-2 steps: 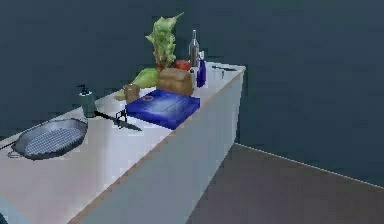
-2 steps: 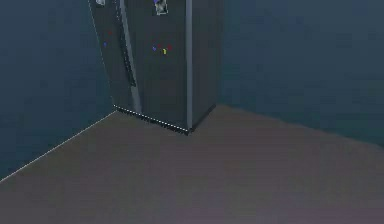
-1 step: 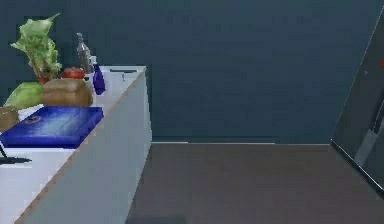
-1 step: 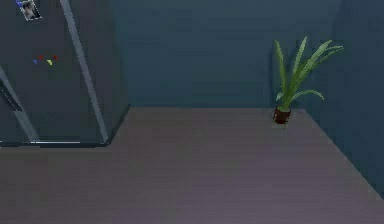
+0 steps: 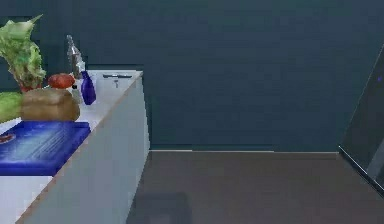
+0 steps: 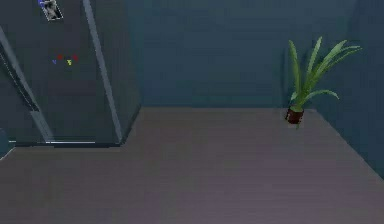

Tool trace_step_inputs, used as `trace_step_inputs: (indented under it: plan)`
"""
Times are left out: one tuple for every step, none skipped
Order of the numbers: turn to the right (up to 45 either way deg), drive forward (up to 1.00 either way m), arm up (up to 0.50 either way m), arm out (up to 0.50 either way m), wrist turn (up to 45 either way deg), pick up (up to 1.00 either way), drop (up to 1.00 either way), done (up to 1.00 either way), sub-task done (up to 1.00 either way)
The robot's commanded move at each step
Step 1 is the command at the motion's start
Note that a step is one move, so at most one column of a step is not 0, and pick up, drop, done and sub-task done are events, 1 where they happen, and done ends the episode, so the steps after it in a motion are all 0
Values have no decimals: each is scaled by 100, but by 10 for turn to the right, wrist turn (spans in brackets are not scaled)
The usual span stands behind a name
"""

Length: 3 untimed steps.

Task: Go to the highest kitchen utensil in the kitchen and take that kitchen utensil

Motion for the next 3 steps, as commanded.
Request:
trace_step_inputs:
  plan:
    - [-450, 0, 0, 0, 0, 0, 0, 0, 0]
    - [-450, 0, 0, 0, 0, 0, 0, 0, 0]
    - [-450, 0, 0, 0, 0, 0, 0, 0, 0]
